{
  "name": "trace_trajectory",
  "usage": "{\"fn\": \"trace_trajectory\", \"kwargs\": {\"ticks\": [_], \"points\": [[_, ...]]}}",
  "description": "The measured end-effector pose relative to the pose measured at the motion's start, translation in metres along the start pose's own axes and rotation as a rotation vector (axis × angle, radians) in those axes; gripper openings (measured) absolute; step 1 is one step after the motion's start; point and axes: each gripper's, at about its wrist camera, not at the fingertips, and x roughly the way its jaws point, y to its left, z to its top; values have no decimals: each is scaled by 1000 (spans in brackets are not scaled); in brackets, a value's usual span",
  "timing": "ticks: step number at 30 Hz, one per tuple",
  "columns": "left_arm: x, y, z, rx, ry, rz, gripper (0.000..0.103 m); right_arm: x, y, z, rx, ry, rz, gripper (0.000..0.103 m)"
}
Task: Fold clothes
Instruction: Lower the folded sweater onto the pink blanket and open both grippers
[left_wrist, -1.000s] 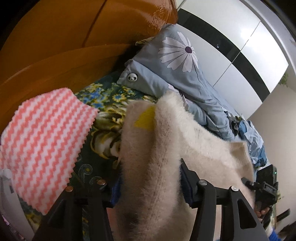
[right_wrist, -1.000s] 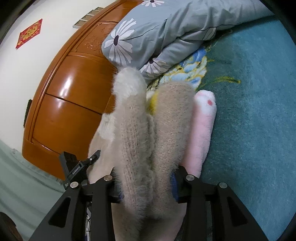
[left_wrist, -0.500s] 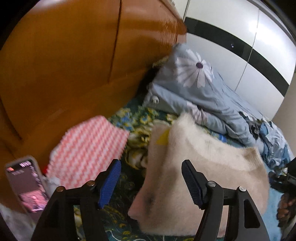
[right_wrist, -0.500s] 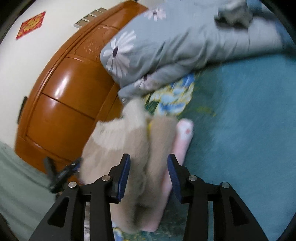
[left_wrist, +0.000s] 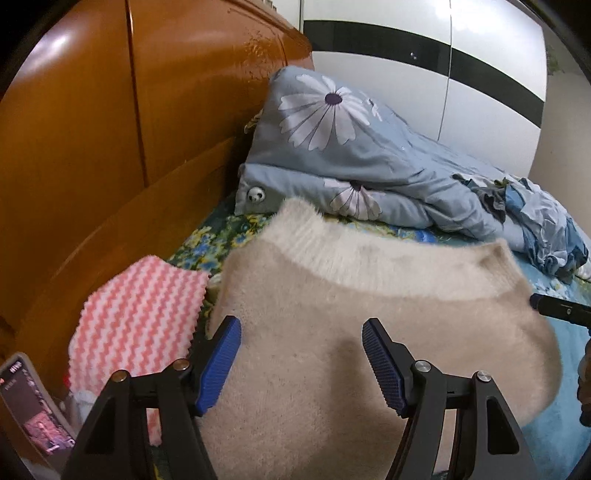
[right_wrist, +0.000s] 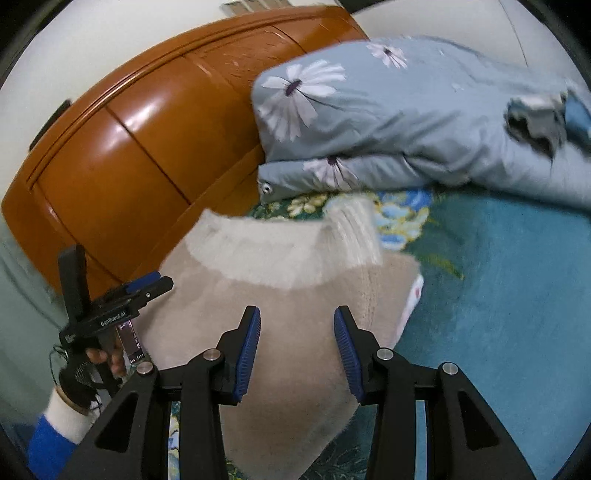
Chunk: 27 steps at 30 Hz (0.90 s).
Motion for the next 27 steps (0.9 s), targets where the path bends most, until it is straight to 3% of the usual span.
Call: {"fn": "trace_trajectory", "kwargs": {"ticks": [9, 16, 20, 23, 27], "points": [[14, 2, -9, -22, 20, 8, 72, 11, 6, -8, -6, 6, -57, 44], [-20, -8, -14, -35, -16, -4, 73, -13, 27, -19, -22, -39, -61, 44], [-43, -18, -31, -77, -29, -19, 88, -33, 35, -44, -2, -71, -46, 44], [-59, -34, -50, -75, -52, -35, 96, -40, 46, -68, -29, -74, -81, 44], [-75, -54, -72, -77, -66, -23, 99, -40, 58, -94, -68, -53, -111, 44]]}}
